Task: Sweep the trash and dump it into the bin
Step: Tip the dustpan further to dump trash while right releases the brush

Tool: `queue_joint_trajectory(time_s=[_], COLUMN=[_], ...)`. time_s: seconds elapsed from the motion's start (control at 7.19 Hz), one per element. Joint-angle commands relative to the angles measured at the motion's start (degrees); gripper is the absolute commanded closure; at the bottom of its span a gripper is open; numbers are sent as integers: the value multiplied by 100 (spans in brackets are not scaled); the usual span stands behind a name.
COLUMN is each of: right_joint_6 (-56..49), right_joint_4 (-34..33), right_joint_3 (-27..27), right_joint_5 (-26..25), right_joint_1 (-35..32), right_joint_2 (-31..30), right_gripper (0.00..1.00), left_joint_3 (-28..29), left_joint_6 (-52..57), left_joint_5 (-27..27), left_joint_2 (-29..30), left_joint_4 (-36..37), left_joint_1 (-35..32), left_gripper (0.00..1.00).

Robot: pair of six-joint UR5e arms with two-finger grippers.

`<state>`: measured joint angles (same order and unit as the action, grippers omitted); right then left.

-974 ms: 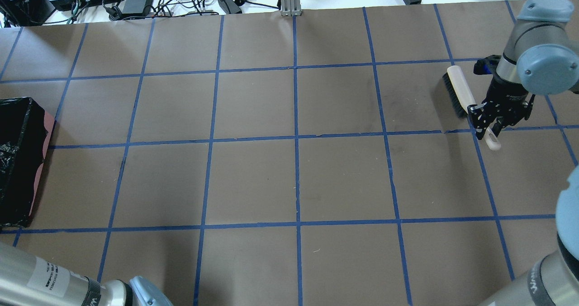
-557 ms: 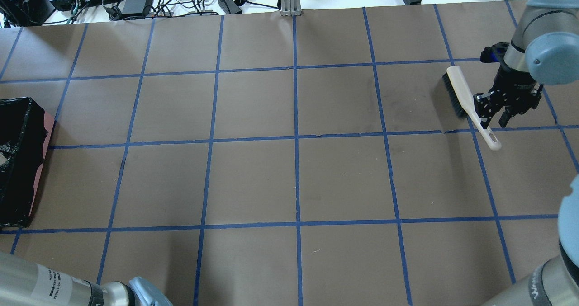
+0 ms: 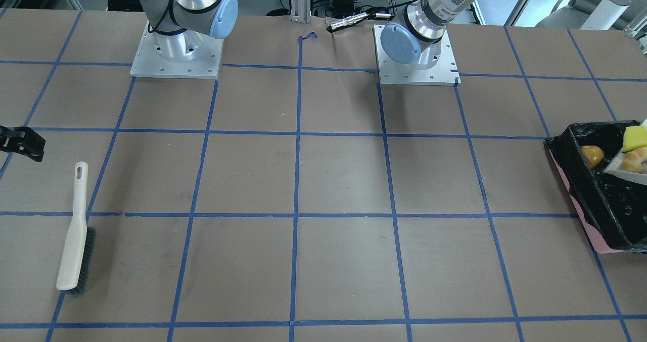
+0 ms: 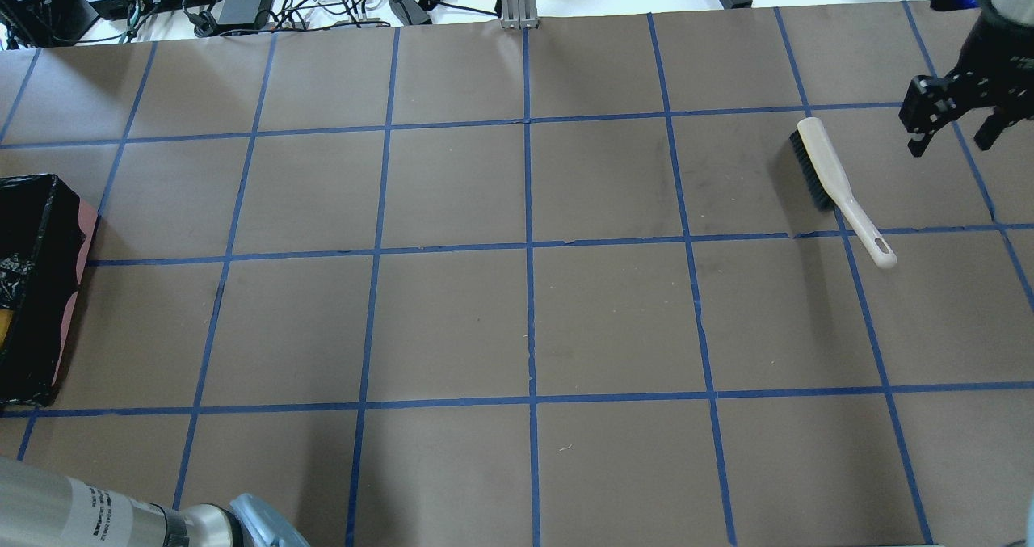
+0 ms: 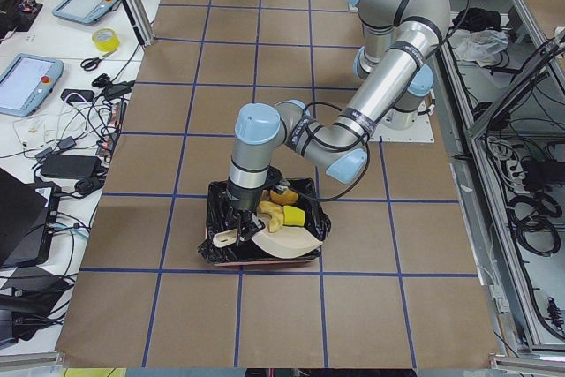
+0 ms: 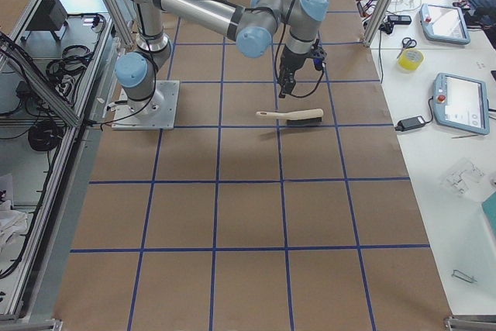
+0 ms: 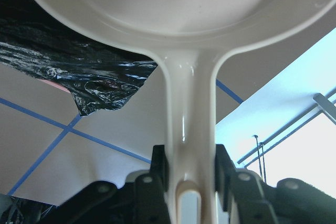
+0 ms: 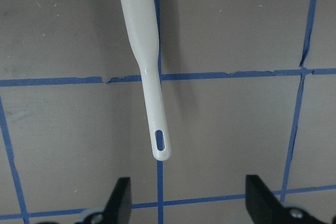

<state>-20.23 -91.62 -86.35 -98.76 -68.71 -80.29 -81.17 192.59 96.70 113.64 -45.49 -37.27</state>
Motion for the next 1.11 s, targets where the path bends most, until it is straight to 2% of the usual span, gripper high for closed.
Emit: queue_joint_trajectory(time_s=[0.0, 0.14, 0.28, 0.56, 0.7, 0.97], right_joint_6=[350, 414, 1006, 2044, 2275, 2331], right_joint_4=[623, 828, 1021, 1014, 988, 691], right_joint_3=[275, 503, 653, 663, 602, 479], right_joint_5=[276, 305, 314, 392, 515, 840], right_joint_1=[-37, -168, -622, -1650, -1907, -1971], right_joint_2=[-679, -759, -769, -743, -760, -786], right_gripper=[0, 0, 0, 0, 0, 0], left_joint_3=[-319, -582, -785, -874, -936, -1539], left_joint_6=[51, 51, 77, 77, 77, 86], left_joint_5=[-11, -2, -11, -2, -11, -46], left_joint_2=[-209, -306, -437, -675, -789, -1000], left_joint_4=[406, 792, 1248, 1376, 1446, 2267], left_joint_1=[0, 0, 9, 9, 27, 44], left_gripper=[100, 100, 100, 100, 100, 100])
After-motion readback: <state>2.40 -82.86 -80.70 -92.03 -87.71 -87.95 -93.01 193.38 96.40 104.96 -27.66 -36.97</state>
